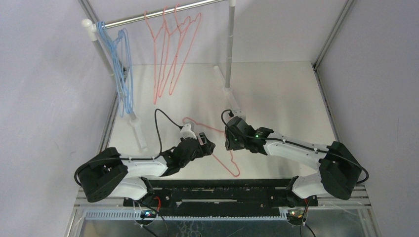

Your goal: Organize the hangers

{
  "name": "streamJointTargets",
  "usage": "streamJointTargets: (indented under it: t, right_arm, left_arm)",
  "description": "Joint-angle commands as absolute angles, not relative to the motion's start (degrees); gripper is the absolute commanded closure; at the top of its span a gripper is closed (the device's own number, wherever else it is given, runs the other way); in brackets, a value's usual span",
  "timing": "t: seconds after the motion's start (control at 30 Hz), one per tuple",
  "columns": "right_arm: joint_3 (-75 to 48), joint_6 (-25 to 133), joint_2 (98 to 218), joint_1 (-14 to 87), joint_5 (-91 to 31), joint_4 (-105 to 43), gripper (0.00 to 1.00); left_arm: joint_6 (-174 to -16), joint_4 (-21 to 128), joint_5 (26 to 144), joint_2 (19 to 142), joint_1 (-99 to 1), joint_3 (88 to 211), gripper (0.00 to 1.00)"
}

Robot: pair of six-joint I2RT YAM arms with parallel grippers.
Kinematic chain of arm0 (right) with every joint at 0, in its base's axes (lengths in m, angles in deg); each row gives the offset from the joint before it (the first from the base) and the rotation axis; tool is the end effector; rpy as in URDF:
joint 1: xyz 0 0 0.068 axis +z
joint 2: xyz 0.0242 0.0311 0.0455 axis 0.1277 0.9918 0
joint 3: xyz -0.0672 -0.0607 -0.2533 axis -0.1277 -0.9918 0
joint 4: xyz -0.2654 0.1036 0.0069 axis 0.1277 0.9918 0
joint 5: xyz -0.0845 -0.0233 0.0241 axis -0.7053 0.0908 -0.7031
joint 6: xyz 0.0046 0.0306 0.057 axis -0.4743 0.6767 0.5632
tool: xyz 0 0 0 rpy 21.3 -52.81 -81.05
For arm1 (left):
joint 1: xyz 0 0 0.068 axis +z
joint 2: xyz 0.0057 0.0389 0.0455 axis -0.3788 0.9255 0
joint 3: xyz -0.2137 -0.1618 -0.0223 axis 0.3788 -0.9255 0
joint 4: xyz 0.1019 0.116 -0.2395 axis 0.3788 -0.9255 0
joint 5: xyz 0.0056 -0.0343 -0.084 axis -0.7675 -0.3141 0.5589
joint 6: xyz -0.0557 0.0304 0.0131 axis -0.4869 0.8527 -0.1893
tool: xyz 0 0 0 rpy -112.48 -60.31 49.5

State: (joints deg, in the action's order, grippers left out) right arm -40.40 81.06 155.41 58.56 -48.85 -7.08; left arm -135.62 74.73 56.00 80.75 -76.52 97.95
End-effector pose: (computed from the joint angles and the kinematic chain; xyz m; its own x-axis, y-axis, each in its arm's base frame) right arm 0.1985 0.2316 0.1863 -0.8077 -0.1307 -0.5749 -0.2918 0.9359 0.1972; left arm 0.1676 -0.2022 0.1133 -0.6512 -0.3653 -0.6652 0.1086 0.8227 -0.5580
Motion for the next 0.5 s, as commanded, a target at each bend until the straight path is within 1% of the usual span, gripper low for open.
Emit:
streamJointTargets:
  t: [0.0,0.17,0.47]
  right_arm:
    - [-41.8,82.7,156.4,59.6,-49.1,-5.6,0.53]
    - [-42.8,84.3,159.1,61.9,-50.0,-5.1,0.55]
    - [-43.0,84.8,164.9,63.6,-51.4,-4.9,0.55]
  left_arm:
    - [-135.3,74.1,55.0,78.7,-76.8,100.6,0.21]
    - [-135.4,74.1,54.7,78.0,-76.8,100.0,0.21]
    - [-135.4,74.1,53.7,76.1,-76.8,99.1,0.21]
